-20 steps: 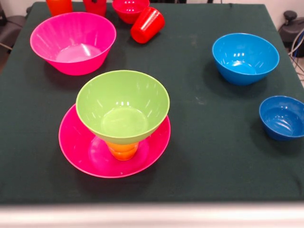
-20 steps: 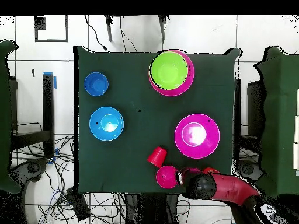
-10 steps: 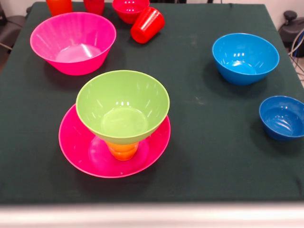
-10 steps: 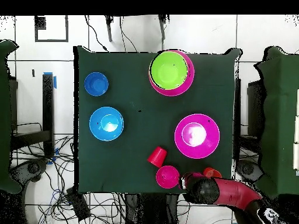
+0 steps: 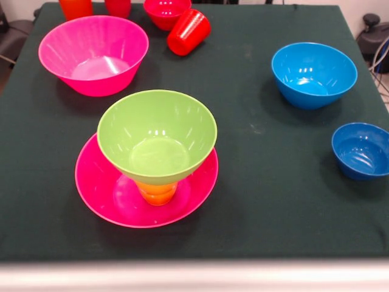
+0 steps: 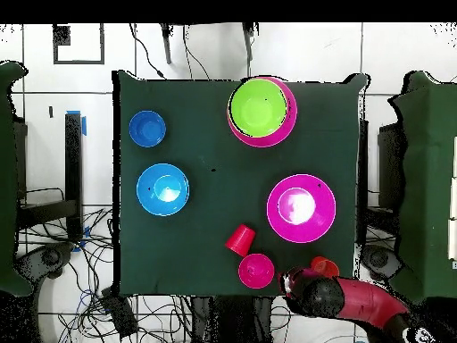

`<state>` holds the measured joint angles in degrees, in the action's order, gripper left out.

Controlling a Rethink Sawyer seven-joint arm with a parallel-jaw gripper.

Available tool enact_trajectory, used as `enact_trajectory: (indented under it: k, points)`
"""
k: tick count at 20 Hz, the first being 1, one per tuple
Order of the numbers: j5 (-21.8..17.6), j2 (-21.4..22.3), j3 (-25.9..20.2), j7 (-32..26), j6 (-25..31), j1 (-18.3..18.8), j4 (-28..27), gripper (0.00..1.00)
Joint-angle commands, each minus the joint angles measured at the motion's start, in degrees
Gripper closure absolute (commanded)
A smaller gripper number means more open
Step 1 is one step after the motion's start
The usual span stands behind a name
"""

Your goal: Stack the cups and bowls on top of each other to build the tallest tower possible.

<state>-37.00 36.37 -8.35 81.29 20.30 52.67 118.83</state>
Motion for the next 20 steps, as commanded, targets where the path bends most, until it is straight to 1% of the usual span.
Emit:
enact_trajectory:
  k: [1,15,18,20]
  points:
    - [-0.77,1.36,-6.3,-0.24,0.79,-0.55,-1.91,0.0]
    - [-0.25,4.13,-7.23,-0.94,2.61,-0.95,-1.57,0.0]
    - [0.73,5.35,-8.07,-1.39,3.83,-0.94,-1.57,0.0]
    - [1.84,6.36,-9.38,-1.99,4.64,-0.3,-1.33,0.0]
